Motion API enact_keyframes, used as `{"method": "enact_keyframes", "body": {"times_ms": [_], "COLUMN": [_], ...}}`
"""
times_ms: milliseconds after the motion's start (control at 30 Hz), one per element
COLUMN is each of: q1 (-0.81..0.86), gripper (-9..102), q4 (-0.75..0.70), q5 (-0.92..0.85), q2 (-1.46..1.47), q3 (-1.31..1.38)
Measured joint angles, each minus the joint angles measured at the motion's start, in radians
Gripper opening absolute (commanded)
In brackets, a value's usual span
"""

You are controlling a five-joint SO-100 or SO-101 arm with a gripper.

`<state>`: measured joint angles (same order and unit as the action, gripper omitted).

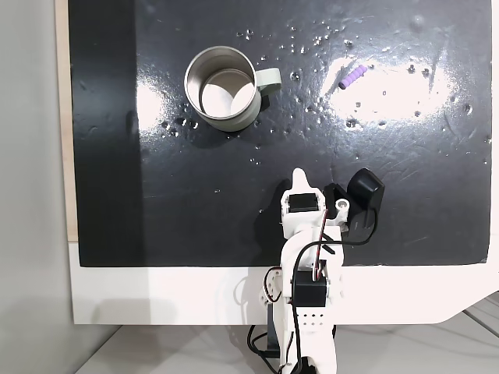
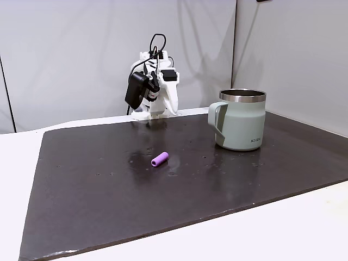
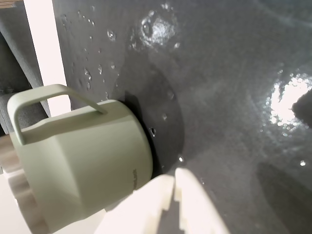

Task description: Grasp a pengrip and put it in the cup.

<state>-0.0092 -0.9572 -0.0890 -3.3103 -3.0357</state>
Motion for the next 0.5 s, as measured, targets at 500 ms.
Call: {"method": "enact_keyframes", "body": {"times_ms": [500], "q1": [-0.038], "gripper": [0], "q4": [-0.051], "q5": [-0.081], "q2": [0.020], "q3": [0.058]}}
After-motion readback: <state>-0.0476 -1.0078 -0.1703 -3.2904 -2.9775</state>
